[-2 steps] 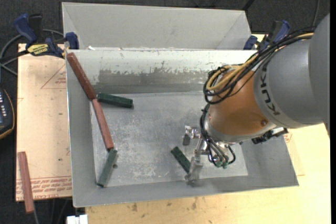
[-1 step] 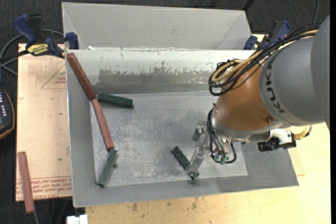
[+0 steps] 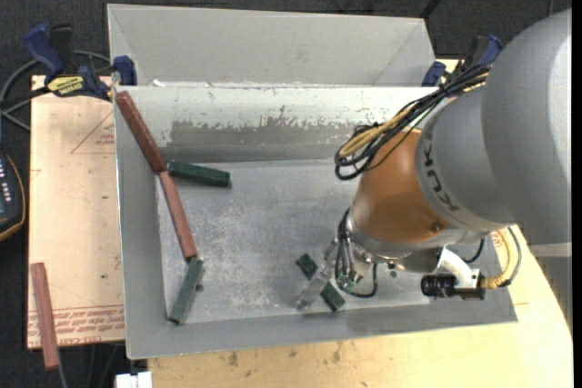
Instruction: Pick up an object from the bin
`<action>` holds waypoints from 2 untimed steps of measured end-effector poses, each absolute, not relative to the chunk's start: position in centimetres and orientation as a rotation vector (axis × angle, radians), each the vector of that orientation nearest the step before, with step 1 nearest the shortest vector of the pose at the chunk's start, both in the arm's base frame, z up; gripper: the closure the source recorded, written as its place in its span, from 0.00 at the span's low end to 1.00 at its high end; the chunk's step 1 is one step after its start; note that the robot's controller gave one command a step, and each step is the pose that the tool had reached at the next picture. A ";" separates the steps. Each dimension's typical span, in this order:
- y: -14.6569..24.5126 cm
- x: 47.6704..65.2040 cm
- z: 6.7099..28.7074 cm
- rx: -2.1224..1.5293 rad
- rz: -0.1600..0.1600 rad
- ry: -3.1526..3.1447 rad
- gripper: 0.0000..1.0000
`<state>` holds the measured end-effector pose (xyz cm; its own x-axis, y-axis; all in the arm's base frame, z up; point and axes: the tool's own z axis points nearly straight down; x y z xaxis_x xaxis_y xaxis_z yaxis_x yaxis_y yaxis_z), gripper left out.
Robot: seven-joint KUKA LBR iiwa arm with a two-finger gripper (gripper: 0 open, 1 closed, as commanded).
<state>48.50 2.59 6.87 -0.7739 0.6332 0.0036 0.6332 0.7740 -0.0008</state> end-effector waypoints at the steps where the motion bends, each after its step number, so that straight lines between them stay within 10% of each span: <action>1: 2.6 48.5 6.8 -1.052 0.000 -2.959 0.00; 2: 2.6 48.6 7.0 -1.052 -0.001 -2.961 1.00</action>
Offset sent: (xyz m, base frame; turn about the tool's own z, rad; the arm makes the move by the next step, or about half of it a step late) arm 0.0000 0.0000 0.0000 0.0000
